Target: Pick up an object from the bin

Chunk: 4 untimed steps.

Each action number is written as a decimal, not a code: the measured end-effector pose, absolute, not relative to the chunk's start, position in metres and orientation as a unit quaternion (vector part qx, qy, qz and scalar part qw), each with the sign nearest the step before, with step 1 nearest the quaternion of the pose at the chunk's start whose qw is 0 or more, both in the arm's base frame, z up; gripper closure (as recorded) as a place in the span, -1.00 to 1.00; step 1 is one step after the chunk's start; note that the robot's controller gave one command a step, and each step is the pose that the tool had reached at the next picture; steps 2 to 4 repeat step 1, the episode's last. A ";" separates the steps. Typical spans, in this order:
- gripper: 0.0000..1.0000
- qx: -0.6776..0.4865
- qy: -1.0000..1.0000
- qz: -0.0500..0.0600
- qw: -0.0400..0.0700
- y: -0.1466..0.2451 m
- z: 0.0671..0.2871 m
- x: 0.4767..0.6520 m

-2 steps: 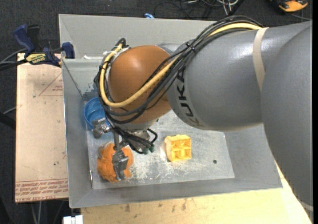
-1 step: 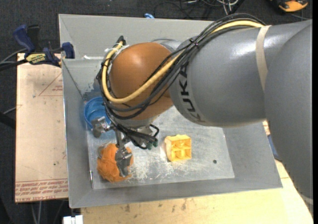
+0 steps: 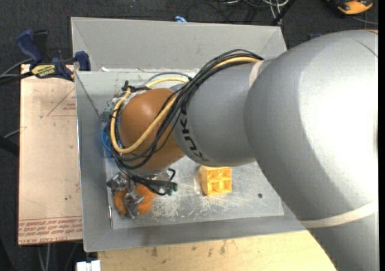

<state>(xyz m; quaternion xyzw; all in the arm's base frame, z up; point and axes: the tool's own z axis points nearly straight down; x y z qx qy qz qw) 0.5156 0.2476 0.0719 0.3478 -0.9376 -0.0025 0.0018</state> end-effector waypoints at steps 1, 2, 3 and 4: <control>1.00 0.348 -0.938 -0.002 0.002 0.248 0.072 0.516; 1.00 0.348 -0.938 -0.002 0.002 0.248 0.072 0.516; 1.00 0.348 -0.938 -0.002 0.002 0.248 0.072 0.516; 1.00 0.348 -0.938 -0.002 0.002 0.248 0.072 0.516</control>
Offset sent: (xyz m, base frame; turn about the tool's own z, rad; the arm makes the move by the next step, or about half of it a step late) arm 0.0005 -0.0064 0.0844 -0.0540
